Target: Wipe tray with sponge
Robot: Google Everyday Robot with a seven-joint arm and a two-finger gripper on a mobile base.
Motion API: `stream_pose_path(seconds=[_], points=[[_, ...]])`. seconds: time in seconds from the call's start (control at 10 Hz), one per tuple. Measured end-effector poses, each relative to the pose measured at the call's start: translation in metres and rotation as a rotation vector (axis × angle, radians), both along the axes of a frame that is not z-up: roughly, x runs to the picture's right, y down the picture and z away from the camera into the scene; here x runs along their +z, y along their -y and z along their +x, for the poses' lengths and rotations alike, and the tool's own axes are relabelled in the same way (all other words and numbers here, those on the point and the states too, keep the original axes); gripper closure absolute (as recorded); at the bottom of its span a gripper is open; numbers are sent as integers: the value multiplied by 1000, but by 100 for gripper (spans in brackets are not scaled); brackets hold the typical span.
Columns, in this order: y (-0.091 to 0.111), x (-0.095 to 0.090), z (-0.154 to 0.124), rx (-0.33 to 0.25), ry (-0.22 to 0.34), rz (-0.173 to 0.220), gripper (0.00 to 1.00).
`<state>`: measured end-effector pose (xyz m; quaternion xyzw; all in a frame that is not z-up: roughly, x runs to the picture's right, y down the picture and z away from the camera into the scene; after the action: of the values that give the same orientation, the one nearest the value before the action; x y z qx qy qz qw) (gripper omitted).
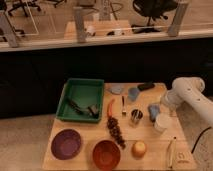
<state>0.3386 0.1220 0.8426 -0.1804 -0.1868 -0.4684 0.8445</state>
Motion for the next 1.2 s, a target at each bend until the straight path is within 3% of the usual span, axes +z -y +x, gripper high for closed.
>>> stream_pose_path(seconds=[0.9, 1.0, 1.2], points=[[-39, 48, -24, -46, 1, -68, 21], [-42, 50, -25, -50, 1, -77, 25], [-44, 52, -26, -47, 0, -82, 45]])
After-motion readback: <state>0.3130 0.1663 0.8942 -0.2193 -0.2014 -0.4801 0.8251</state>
